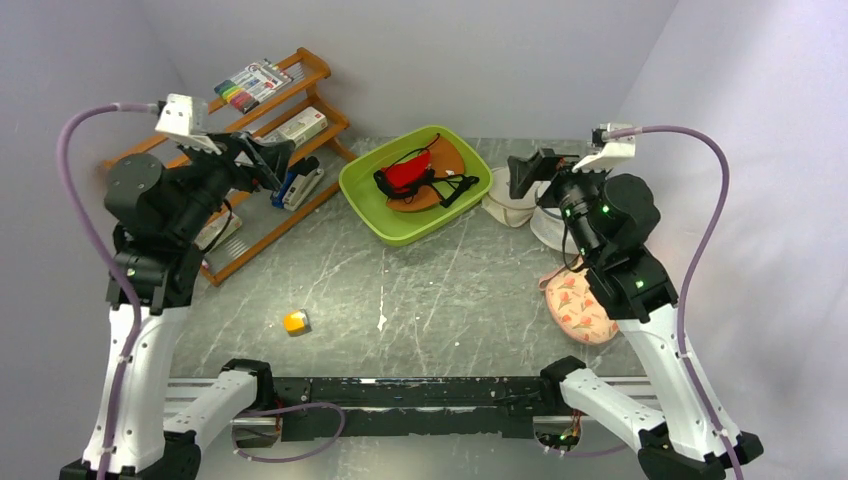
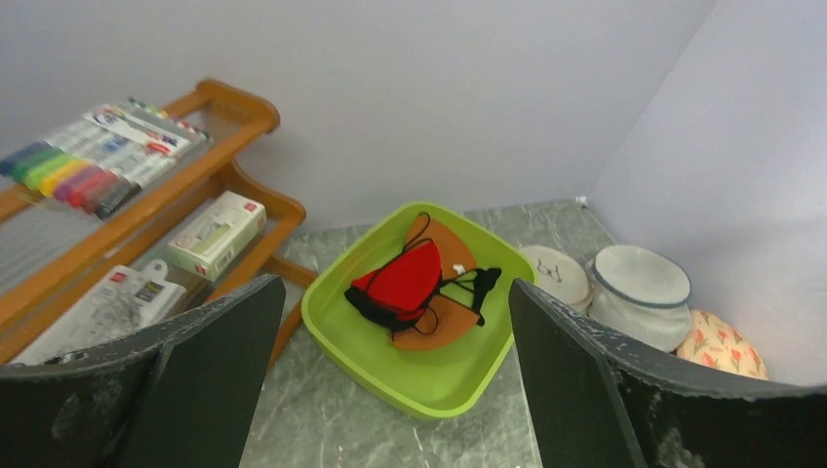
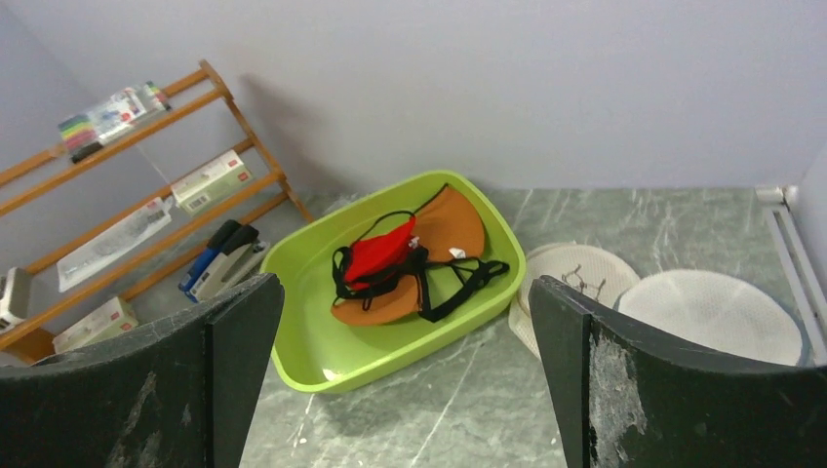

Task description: Unzip the laundry bag and remove the bra

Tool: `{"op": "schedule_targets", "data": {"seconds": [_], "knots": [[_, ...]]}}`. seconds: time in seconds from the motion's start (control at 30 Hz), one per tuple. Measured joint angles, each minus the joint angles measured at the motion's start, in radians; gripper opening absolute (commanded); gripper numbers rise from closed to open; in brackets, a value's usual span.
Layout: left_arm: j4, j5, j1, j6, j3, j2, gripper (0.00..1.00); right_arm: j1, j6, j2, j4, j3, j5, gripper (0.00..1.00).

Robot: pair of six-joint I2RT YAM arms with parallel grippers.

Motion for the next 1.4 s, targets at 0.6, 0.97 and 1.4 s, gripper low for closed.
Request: {"op": "schedule_targets", "data": {"seconds": [0.6, 0.97, 1.4], "knots": [[0.246, 0.000, -0.134, -0.032, -0.274, 0.054, 0.95, 0.090, 0.064, 0.172, -0.011, -0.137, 0.278, 1.00], [0.352, 0.031, -0.189, -0.050, -0.294, 0.119, 0.95, -0.061, 0.064, 0.448, 0.042, -0.108, 0.342, 1.00], [0.387, 0.045, -0.267, -0.039, -0.299, 0.127, 0.95, -0.432, 0.135, 0.838, 0.071, 0.077, 0.147, 1.00]]}}
